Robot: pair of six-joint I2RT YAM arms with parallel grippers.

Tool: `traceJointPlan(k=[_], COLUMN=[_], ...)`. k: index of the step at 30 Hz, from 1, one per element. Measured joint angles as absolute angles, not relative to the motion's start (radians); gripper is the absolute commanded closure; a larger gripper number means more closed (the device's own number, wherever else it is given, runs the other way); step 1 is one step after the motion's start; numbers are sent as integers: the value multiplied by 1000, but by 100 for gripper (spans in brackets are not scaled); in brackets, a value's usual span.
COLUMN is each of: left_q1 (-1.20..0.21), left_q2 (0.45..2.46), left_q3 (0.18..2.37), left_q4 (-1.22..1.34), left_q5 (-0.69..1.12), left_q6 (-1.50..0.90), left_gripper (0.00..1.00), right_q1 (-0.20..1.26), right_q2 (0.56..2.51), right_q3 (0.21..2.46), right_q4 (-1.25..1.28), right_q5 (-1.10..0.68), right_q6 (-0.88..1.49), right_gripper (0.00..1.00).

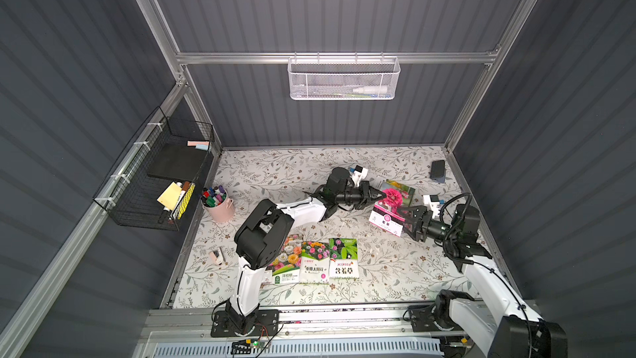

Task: Arrange the seed packets in a row
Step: Pick up the seed packet from the center of the board.

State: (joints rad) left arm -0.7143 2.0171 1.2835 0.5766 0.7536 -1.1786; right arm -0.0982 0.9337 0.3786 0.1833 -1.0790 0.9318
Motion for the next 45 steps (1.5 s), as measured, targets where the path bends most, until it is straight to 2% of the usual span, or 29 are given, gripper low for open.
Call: traceJointPlan(k=[6, 13, 20, 27, 30, 33, 39, 40, 42, 45], left_q1=[-726, -742, -765, -785, -787, -790, -791, -791, -791, -791], left_q2=[1959, 1938, 1925, 1926, 1926, 1927, 1947, 1953, 1956, 1956], left_q3=[1117, 1048, 1045, 1045, 1045, 1045, 1045, 1045, 1039, 1032], left_q4=[672, 784, 880, 931, 931, 931, 931, 931, 931, 931], left_q5=[532, 323, 221, 182, 182, 182, 196, 200, 204, 209], left_q6=[-1160, -1159, -1177, -1209, -1217, -1221, -1257, -1264, -1273, -1280], left_gripper=[100, 100, 100, 100, 100, 100, 100, 100, 100, 100], right_q1=[-98, -94, -52, 54, 64, 65, 66, 66, 65, 66], right_q2=[920, 926, 994, 1124, 1151, 1163, 1192, 1196, 1204, 1236], right_q3=[329, 284, 269, 269, 273, 284, 332, 340, 352, 359], right_q4=[221, 235, 311, 470, 521, 551, 580, 581, 586, 606], right_q5=[-1029, -942, -863, -785, -767, -755, -741, -741, -743, -744], right_q6=[971, 1015, 1082, 1170, 1193, 1208, 1209, 1208, 1205, 1205], right_gripper=[15, 14, 15, 22, 29, 43, 55, 59, 74, 86])
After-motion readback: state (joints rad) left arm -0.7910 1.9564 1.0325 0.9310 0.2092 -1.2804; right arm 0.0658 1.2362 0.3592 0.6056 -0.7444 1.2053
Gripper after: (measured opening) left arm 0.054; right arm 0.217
